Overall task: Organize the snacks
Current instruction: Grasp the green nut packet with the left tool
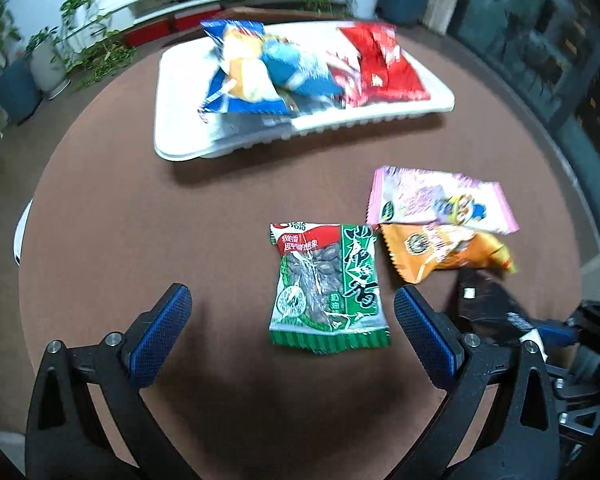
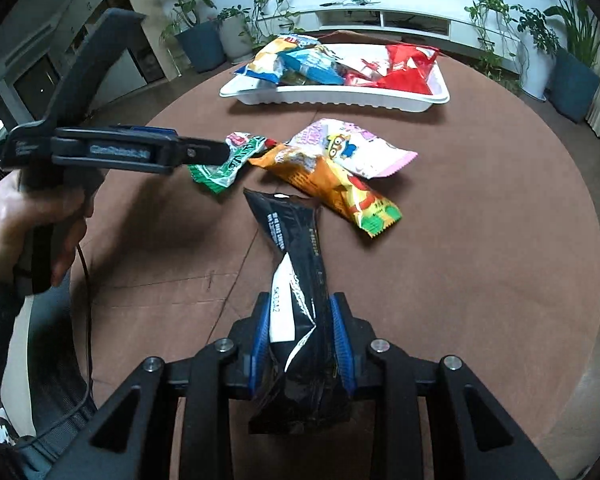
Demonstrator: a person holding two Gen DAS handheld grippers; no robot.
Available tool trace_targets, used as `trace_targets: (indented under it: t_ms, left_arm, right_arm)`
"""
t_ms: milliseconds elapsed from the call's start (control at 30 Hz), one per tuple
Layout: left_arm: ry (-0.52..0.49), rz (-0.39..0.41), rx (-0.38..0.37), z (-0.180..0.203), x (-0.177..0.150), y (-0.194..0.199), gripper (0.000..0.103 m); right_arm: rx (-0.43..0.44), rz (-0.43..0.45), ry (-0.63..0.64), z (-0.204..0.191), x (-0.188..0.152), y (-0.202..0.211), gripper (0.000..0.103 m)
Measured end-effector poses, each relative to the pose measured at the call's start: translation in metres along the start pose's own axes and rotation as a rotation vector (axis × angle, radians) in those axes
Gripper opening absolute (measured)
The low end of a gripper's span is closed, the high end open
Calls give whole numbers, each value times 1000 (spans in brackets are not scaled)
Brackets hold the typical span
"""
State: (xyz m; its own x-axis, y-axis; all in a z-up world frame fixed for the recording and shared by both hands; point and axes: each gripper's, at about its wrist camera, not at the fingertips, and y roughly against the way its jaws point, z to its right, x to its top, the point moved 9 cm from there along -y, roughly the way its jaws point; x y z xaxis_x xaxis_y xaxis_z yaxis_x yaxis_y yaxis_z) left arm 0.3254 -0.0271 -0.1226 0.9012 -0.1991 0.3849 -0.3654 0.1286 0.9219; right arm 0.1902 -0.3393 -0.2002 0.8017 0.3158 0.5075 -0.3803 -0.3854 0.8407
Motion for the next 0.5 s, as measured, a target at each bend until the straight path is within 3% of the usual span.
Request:
trace_targets:
  t_ms: [333,400,500]
  left_arm:
    - [-62,-85,32,3,9,-35,102]
    - [-58,-80,11,4,12,-38,98]
    - [-65,-63,-6,5,21,-40,75]
  right_arm:
    - [5,-6,20,-2,-4,-6,32]
    - [0,-7,27,-2,-4,-6,32]
    - [-5,-8,33,-3,-5,-7,32]
